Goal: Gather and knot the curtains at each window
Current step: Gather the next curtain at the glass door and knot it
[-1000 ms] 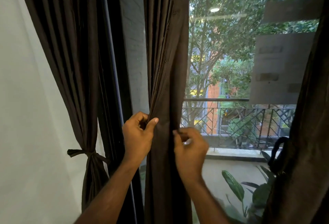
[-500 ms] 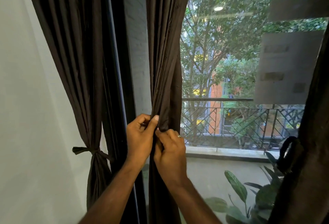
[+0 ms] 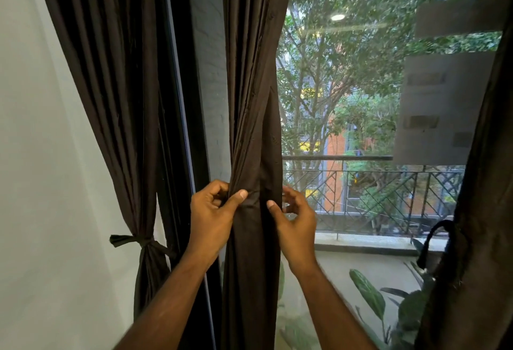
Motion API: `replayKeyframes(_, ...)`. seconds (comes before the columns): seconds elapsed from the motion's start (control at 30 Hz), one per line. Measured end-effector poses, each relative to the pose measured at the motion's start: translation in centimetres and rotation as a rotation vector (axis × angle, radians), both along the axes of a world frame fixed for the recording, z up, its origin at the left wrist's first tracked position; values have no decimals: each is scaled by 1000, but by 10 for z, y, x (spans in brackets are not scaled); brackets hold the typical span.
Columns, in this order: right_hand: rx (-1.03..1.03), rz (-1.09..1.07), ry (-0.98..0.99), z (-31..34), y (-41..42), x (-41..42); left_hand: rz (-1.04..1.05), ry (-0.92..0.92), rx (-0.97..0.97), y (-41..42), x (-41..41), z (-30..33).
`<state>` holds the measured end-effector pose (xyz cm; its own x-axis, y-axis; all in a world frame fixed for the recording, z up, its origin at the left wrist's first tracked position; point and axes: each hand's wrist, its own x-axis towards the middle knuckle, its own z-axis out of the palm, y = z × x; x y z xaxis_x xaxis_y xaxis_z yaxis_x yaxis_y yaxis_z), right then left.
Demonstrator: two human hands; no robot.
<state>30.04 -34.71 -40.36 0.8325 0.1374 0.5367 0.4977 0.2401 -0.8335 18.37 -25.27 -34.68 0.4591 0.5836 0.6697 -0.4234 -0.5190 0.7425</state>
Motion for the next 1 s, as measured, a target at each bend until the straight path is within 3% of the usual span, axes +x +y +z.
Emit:
replayKeyframes(0.17,73,-231,-5,0,-12,-9,124,-10,71,5,5,0)
replayKeyframes(0.23,64,-288,-213,-1,-12,-33,190,-19,89,7,11,1)
replayKeyframes(0.3,-77,-270,-470,-4,-5,-57,207,-28,76,4,15,1)
replayKeyframes(0.37,-192,-270,-564,-3,5,-62,179,-30,58,-2,16,-1)
replayKeyframes(0.73,-291,-279,-633,1,15,-59,-37,-14,-135,-15,-3,-4)
replayKeyframes(1.0,-331,-256,-667,-2,19,-64,226,26,-223,-22,1,-3)
